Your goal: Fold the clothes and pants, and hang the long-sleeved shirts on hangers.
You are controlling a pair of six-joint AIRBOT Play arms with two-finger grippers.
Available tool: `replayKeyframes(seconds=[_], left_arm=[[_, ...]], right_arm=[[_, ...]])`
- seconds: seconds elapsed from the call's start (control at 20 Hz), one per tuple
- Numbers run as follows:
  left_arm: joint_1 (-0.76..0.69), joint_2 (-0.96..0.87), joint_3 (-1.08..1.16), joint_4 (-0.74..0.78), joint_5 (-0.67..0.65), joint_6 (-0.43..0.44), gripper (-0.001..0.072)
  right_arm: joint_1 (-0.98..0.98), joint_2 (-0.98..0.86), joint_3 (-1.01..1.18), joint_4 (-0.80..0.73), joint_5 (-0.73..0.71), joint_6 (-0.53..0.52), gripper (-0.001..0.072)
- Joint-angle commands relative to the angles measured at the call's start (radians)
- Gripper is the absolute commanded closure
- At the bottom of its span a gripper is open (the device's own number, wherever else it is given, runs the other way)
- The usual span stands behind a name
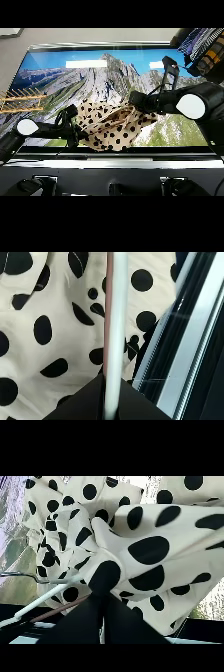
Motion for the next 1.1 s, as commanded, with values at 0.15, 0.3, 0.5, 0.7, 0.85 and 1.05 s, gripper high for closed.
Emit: replayKeyframes(seconds=[0.15,0.3,0.5,0.7,0.85,1.05], left_arm=[[-0.058,-0.093,0.072,-0.016,-0.030,0.024,0.0682],[-0.095,-0.118,0.089,-0.023,-0.023,0.024,0.0682],[-0.101,-0.124,0.093,-0.060,-0.015,0.040,0.0682],[-0.100,-0.124,0.093,-0.059,-0.015,0.039,0.0683],[-0.100,-0.124,0.093,-0.051,-0.016,0.039,0.0682],[-0.100,-0.124,0.093,-0.051,-0.016,0.038,0.0682]], right_arm=[[0.001,-0.010,0.001,-0.017,0.001,-0.012,0.0677],[0.001,-0.019,0.000,-0.016,0.014,-0.032,0.0677],[0.001,-0.024,0.000,-0.046,0.017,-0.032,0.0676],[0.001,-0.019,0.001,-0.018,0.032,-0.061,0.0676],[0.001,0.008,0.001,0.012,0.026,-0.069,0.0677],[0.001,0.043,0.001,0.035,0.028,-0.069,0.0677]])
